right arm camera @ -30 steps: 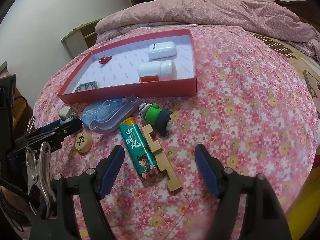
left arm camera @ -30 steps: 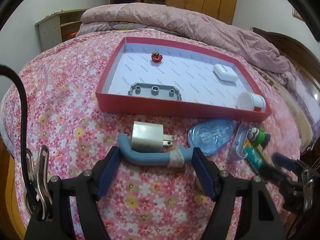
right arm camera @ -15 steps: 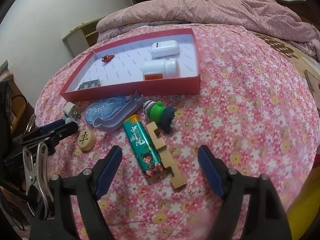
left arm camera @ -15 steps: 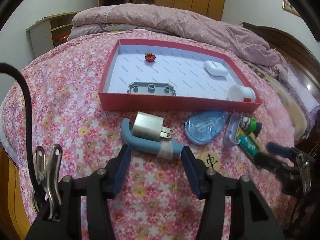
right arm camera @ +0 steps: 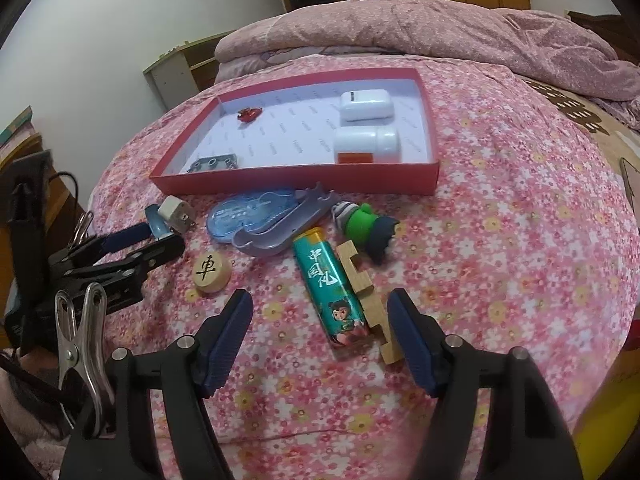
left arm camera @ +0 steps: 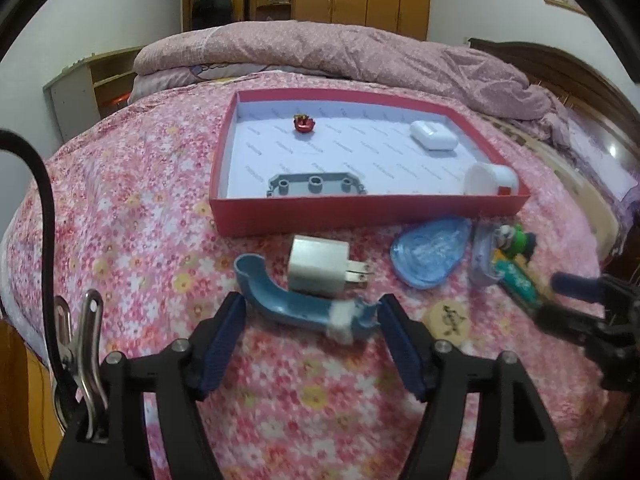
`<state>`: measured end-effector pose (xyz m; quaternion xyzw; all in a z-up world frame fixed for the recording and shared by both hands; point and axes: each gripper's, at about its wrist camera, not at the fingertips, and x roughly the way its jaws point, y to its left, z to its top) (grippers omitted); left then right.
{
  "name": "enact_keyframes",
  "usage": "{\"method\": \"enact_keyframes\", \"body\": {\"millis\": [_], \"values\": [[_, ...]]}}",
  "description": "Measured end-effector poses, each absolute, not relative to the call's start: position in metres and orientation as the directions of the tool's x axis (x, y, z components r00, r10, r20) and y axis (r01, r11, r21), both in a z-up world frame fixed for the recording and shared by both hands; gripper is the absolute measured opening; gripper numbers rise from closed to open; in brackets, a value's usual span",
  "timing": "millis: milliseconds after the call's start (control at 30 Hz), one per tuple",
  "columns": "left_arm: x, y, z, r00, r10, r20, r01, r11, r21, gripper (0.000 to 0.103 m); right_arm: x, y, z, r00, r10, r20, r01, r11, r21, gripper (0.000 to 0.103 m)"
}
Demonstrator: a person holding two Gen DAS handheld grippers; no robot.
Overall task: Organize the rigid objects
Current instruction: 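Grasp the blue curved handle with the left tool while the right tool grasps the wooden chess piece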
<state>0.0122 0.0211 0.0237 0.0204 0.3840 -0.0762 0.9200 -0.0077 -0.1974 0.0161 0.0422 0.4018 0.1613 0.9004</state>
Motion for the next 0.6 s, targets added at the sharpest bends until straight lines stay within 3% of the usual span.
{"method": "enact_keyframes", "body": {"millis": [367,400,500,600], "values": [[0.015,0.022,0.021,0.693,-0.161,-0.702,0.203,0.979,-0.024,0.071,-0.013,-0.189,0.03,0.634,0.325,-0.702,-0.269,0.943,0.194,0.072],[0.015,0.021,0.021,0.695,-0.165,-0.7,0.207,0.978,-0.026,0.069,-0.014,-0.187,0.031,0.632,0.331,-0.701,-0.272,0.942,0.199,0.072],[0.011,0.024,0.024,0.692,-0.188,-0.697,0.223,0.974,-0.041,0.046,-0.016,-0.182,0.029,0.619,0.344,-0.706,-0.28,0.937,0.21,0.072],[0.006,0.032,0.026,0.683,-0.209,-0.7,0.224,0.972,-0.073,0.04,-0.017,-0.171,0.026,0.595,0.36,-0.718,-0.305,0.928,0.213,0.072]]}}
